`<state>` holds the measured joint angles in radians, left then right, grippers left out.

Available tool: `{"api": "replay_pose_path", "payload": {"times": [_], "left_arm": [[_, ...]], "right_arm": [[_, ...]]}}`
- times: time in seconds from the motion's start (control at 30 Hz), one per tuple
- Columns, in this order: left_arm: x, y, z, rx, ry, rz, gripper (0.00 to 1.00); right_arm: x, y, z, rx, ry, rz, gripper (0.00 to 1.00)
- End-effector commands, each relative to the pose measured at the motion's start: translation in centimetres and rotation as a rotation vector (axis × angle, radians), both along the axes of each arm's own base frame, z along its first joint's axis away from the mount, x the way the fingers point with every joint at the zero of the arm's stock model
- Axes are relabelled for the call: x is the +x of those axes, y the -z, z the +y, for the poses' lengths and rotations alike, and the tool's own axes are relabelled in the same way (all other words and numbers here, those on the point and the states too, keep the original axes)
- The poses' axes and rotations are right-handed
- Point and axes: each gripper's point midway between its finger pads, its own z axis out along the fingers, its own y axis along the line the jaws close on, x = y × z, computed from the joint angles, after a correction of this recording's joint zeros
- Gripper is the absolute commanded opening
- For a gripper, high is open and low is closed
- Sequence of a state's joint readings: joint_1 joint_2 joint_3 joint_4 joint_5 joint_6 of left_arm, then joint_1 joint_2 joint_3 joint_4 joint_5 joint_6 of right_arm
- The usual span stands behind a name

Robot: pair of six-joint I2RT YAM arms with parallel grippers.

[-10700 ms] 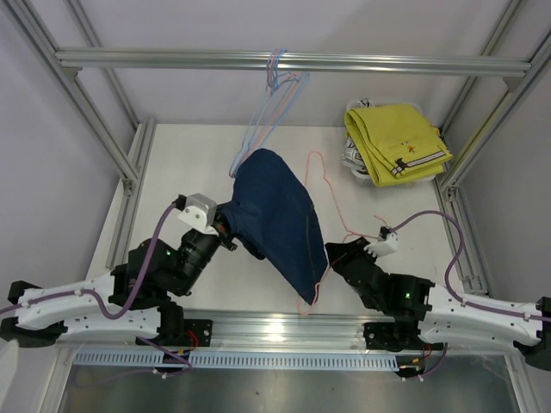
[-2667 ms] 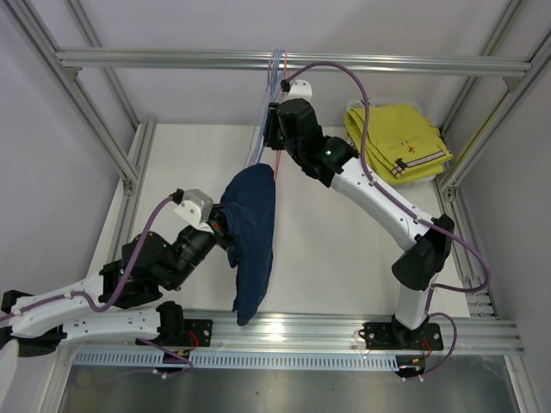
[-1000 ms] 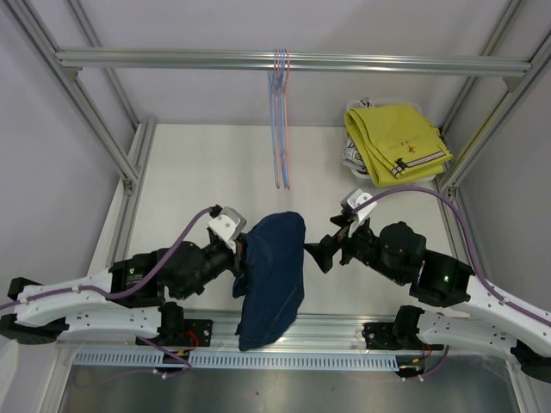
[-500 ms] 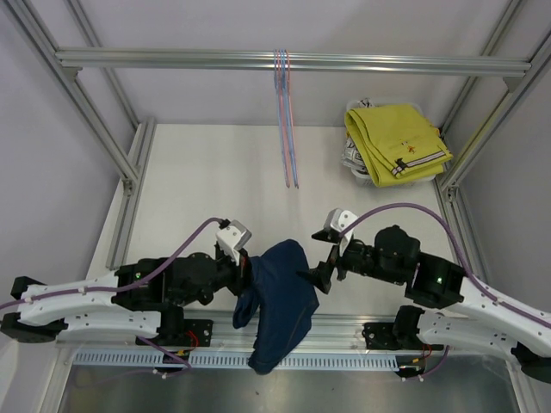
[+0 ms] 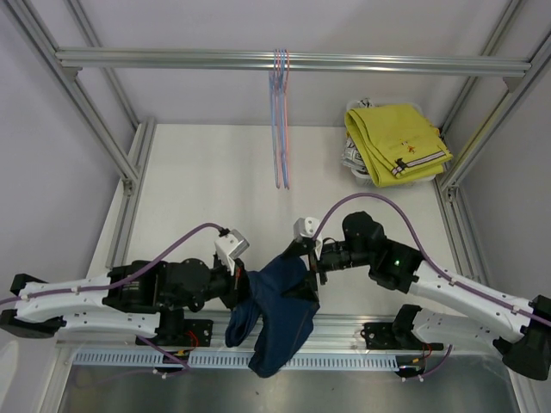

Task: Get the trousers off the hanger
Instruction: Place the trousers in the bin.

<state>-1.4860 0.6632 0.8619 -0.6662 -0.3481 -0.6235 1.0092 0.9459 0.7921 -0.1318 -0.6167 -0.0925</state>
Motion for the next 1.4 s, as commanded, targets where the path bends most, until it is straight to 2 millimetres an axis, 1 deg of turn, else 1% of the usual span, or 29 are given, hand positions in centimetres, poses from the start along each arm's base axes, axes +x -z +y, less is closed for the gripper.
{"api": "replay_pose_path", "payload": {"times": [0.0, 0.03, 0.07, 0.1, 0.13, 0.17, 0.2, 0.3, 0.33, 0.4, 0.43, 0.47, 0.57, 0.67, 0.77, 0.8, 0.87, 0.9, 0.93, 1.0, 1.03, 1.1, 1.13, 1.17, 1.2, 1.23, 1.27, 1.33, 1.37], "left_arm": [[-1.4, -1.0, -0.3, -0.049, 0.047, 0.048, 0.01], [-1.5, -0.9, -0.2, -0.045, 0.051, 0.052, 0.01], [-1.6, -0.8, -0.2, -0.045, 0.054, 0.052, 0.01], [-1.6, -0.9, -0.1, -0.050, 0.056, 0.052, 0.01], [-1.6, -0.9, 0.0, -0.047, 0.054, 0.051, 0.01], [-1.6, -1.0, 0.0, -0.048, 0.053, 0.050, 0.01], [-1.6, -1.1, 0.1, -0.049, 0.052, 0.048, 0.01], [-1.6, -1.2, 0.3, -0.053, 0.051, 0.047, 0.01], [-1.6, -1.2, 0.2, -0.057, 0.055, 0.050, 0.01], [-1.8, -1.3, 0.0, -0.057, 0.063, 0.053, 0.01], [-1.9, -1.3, -0.1, -0.057, 0.067, 0.055, 0.01], [-2.0, -1.2, -0.2, -0.050, 0.073, 0.060, 0.01], [-2.3, -1.2, -0.5, -0.042, 0.085, 0.062, 0.01], [-2.4, -1.5, -0.6, -0.042, 0.089, 0.059, 0.01], [-2.5, -1.9, -0.6, -0.047, 0.095, 0.057, 0.01], [-2.5, -1.7, -0.6, -0.042, 0.092, 0.058, 0.01], [-2.5, -1.6, -0.5, -0.031, 0.088, 0.056, 0.01], [-2.4, -1.5, -0.4, -0.028, 0.084, 0.054, 0.01], [-2.3, -1.5, -0.3, -0.023, 0.081, 0.052, 0.01], [-2.3, -1.3, -0.3, -0.020, 0.075, 0.052, 0.01], [-2.1, -1.2, -0.2, -0.017, 0.069, 0.050, 0.01], [-2.1, -1.3, -0.2, -0.023, 0.068, 0.048, 0.01], [-2.0, -1.3, -0.2, -0.023, 0.061, 0.045, 0.01], [-1.9, -1.3, -0.2, -0.021, 0.058, 0.044, 0.03], [-1.9, -1.4, -0.2, -0.024, 0.057, 0.042, 0.04], [-1.9, -1.3, -0.2, -0.021, 0.055, 0.040, 0.06], [-1.8, -1.3, -0.2, -0.016, 0.056, 0.038, 0.10], [-1.8, -1.6, -0.2, -0.020, 0.054, 0.035, 0.18], [-1.7, -1.6, -0.1, -0.017, 0.048, 0.033, 0.26]], "right_arm": [[-2.4, -3.5, 0.7, 0.142, -0.222, -0.043, 0.99], [-2.6, -4.0, 0.8, 0.168, -0.246, -0.059, 0.99], [-2.9, -4.2, 0.9, 0.177, -0.270, -0.060, 0.99], [-3.6, -4.0, 0.8, 0.181, -0.324, -0.046, 1.00], [-3.9, -4.4, 0.9, 0.199, -0.349, -0.038, 1.00], [-4.9, -4.3, 0.6, 0.204, -0.415, -0.019, 1.00], [-5.3, -4.2, 0.6, 0.203, -0.446, -0.005, 0.99], [-6.5, -2.9, 1.3, 0.167, -0.523, 0.038, 0.99], [-6.4, -1.7, 1.7, 0.126, -0.524, 0.061, 0.99], [-6.0, -0.3, 2.1, 0.098, -0.518, 0.057, 0.99], [-5.5, 0.3, 2.3, 0.088, -0.506, 0.059, 1.00], [-4.9, 1.3, 2.6, 0.066, -0.493, 0.079, 1.00], [-3.2, 2.3, 2.8, 0.065, -0.493, 0.114, 0.99], [-2.1, 3.2, 3.7, 0.046, -0.484, 0.132, 1.00], [-1.6, 4.3, 3.9, 0.019, -0.505, 0.149, 1.00], [-1.4, 4.9, 4.2, 0.005, -0.516, 0.176, 0.99], [-1.4, 4.8, 4.1, 0.020, -0.559, 0.202, 0.99], [-1.5, 5.2, 4.1, -0.003, -0.568, 0.242, 0.99], [-1.6, 5.3, 4.1, -0.002, -0.583, 0.238, 0.97], [-2.4, 5.5, 3.7, -0.024, -0.613, 0.265, 0.84], [-2.5, 5.1, 3.8, -0.019, -0.624, 0.256, 0.67], [-2.9, 4.8, 3.9, -0.029, -0.625, 0.258, 0.43], [-3.1, 4.5, 4.0, -0.033, -0.612, 0.249, 0.24], [-2.9, 4.8, 4.3, -0.058, -0.570, 0.242, 0.17], [-3.4, 4.7, 4.5, -0.068, -0.570, 0.234, 0.12], [-3.5, 4.4, 4.6, -0.071, -0.554, 0.225, 0.00], [-3.2, 4.4, 4.9, -0.084, -0.516, 0.212, 0.00], [-2.6, 3.9, 5.5, -0.096, -0.430, 0.209, 0.00], [-2.5, 3.7, 5.6, -0.096, -0.406, 0.205, 0.00]]}}
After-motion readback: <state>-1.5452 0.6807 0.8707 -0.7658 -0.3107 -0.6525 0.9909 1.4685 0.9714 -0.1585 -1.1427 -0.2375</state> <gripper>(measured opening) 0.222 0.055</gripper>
